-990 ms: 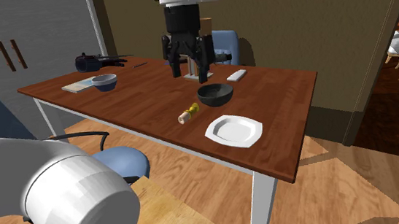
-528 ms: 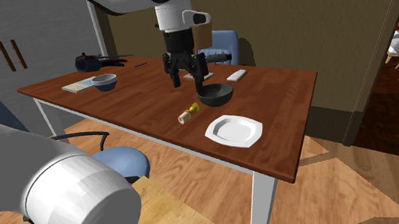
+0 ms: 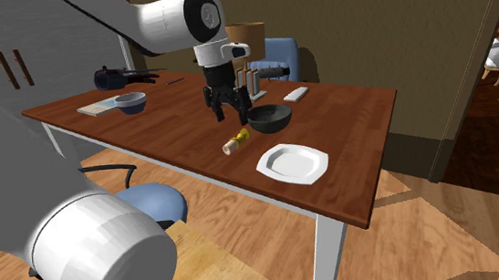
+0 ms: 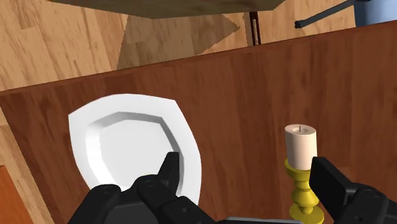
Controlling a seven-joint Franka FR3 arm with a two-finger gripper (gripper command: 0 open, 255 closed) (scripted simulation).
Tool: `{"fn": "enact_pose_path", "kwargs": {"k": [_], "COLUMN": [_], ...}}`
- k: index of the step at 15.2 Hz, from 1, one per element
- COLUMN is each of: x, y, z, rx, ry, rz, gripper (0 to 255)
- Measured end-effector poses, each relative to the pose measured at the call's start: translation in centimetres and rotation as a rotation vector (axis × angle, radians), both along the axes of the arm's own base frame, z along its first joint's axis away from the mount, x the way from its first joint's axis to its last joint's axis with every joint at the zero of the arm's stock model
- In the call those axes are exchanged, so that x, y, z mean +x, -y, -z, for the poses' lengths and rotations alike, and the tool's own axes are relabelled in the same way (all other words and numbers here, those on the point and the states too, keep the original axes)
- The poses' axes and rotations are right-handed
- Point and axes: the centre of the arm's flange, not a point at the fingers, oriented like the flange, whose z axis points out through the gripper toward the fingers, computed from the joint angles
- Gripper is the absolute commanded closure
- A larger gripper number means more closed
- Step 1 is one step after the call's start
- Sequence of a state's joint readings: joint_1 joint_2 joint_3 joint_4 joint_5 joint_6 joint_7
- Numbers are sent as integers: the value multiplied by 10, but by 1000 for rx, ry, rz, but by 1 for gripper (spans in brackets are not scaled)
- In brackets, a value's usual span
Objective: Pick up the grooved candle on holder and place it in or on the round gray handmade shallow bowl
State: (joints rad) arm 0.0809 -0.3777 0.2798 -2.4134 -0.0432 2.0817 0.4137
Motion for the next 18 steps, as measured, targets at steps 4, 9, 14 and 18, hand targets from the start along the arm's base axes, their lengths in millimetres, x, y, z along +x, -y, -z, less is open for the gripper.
{"fn": "enact_pose_path", "kwargs": {"k": [4, 9, 14, 18], "x": [22, 55, 66, 69], "y": [-32, -72, -82, -80], "z": [33, 74, 100, 121], "rx": [-25, -55, -62, -62], "ry": [21, 48, 56, 56], "rz": [-11, -24, -27, -27], "gripper": [0, 0, 0, 0]}}
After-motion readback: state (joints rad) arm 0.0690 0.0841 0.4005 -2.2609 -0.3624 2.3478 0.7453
